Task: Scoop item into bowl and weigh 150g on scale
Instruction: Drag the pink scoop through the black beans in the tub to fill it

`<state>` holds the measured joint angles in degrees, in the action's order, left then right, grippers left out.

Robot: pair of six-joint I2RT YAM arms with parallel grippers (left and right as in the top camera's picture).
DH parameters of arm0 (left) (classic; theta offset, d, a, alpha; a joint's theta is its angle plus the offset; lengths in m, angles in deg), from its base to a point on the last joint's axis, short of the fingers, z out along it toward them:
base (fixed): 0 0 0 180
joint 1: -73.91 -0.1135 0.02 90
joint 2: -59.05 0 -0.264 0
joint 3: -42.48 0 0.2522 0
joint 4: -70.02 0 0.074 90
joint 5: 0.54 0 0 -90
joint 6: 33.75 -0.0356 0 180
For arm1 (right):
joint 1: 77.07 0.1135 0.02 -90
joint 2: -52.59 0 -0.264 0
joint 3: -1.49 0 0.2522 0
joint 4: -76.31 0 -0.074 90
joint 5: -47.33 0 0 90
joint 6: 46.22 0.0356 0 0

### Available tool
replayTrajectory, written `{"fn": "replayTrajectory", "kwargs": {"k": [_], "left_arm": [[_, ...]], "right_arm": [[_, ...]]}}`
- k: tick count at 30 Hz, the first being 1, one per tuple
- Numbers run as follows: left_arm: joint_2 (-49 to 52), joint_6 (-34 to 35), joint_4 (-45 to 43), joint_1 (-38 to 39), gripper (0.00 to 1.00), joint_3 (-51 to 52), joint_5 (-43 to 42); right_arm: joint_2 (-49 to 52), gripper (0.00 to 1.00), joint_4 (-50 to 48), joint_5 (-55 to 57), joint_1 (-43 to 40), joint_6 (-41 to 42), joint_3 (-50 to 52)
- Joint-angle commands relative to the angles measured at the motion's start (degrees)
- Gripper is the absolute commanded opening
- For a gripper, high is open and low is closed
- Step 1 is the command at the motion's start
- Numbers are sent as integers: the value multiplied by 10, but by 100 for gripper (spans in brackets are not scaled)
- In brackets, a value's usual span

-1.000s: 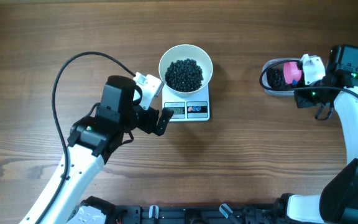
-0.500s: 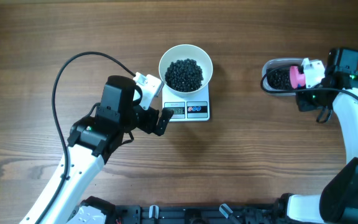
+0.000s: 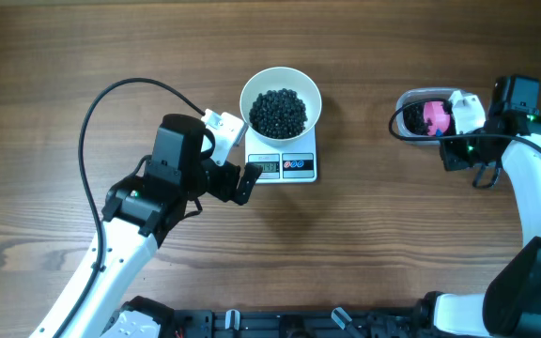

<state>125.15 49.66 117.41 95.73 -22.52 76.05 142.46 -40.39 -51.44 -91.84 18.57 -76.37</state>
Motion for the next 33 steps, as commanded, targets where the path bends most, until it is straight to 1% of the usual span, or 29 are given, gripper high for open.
{"fn": "replayTrajectory", "kwargs": {"k": [1, 3, 9, 14, 16, 23, 29, 33], "left_arm": [[4, -7, 0, 2, 100, 3, -5], [4, -7, 0, 2, 100, 3, -5], [4, -7, 0, 2, 100, 3, -5], [4, -7, 0, 2, 100, 3, -5], [4, -7, 0, 2, 100, 3, -5], [4, -7, 0, 2, 100, 3, -5], [4, -7, 0, 2, 100, 3, -5], [4, -7, 0, 2, 100, 3, -5]], "right_arm": [[7, 4, 7, -43, 2, -1, 5], [7, 4, 7, -68, 2, -1, 5], [7, 4, 7, -71, 2, 17, 5], [7, 4, 7, -137, 2, 19, 5], [7, 4, 7, -157, 2, 33, 5], [7, 4, 17, -157, 1, 34, 5], [7, 4, 19, -157, 1, 78, 5], [7, 4, 19, -164, 1, 78, 5]]}}
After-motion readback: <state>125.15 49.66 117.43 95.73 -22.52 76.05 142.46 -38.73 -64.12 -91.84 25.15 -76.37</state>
